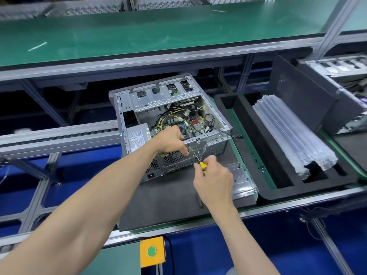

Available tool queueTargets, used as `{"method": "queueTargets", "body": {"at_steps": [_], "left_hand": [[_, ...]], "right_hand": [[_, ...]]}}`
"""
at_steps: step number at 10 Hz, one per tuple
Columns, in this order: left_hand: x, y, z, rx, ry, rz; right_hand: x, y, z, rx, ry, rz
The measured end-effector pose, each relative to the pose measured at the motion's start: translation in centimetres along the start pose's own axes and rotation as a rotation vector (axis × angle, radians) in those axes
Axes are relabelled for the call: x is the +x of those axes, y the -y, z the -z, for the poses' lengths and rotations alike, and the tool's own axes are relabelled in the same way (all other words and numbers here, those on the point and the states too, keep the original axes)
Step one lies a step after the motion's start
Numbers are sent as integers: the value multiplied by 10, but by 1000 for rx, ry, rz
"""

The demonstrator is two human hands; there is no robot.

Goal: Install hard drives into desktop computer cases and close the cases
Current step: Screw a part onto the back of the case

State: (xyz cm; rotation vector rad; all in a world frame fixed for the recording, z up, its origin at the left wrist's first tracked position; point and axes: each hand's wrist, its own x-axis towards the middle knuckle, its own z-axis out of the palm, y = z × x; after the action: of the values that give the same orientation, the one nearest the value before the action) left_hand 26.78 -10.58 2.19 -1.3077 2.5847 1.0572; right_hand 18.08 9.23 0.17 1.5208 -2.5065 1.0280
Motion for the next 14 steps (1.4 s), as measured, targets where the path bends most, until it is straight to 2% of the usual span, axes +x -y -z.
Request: {"method": "queueTargets", "body": {"at_steps": [1, 2, 3, 4, 5, 6, 7, 8, 9, 10, 11, 12, 13, 14], "left_hand": [[1, 1, -1, -17, -4, 3], [0, 2, -1, -19, 2, 5], [0, 2, -1, -14, 1, -3], [0, 1, -1, -13, -2, -16], [0, 1, 0, -9, -2, -20], [1, 2, -1, 1, -3, -27], [1, 4, -1, 0, 3, -30], [1, 3, -1, -4, 12, -33], [1, 3, 0, -2, 1, -30], [3, 4, -1, -6, 5, -34], [3, 5, -1, -8, 3, -42], [3, 5, -2, -1, 1, -58], [2, 5, -1, 7, -8, -65], [4, 6, -2, 20, -12, -66]], "right_hand": [[2, -3, -5, -73, 14, 102], [18, -3, 2, 787, 242, -705], [26, -3, 9, 1163, 328, -1025], [10, -3, 7, 209, 134, -219], [-1, -1, 3, -200, -31, 256], [10, 5, 1, 281, 152, -290], [20, 4, 9, 1161, 343, -1038], [19, 3, 11, 902, 335, -824], [3, 1, 6, -111, 23, 64], [1, 1, 0, -205, 22, 231], [13, -1, 2, 417, 245, -389], [22, -4, 9, 1219, 417, -1011], [22, -5, 11, 797, 391, -690], [7, -8, 8, -171, 34, 166]]}}
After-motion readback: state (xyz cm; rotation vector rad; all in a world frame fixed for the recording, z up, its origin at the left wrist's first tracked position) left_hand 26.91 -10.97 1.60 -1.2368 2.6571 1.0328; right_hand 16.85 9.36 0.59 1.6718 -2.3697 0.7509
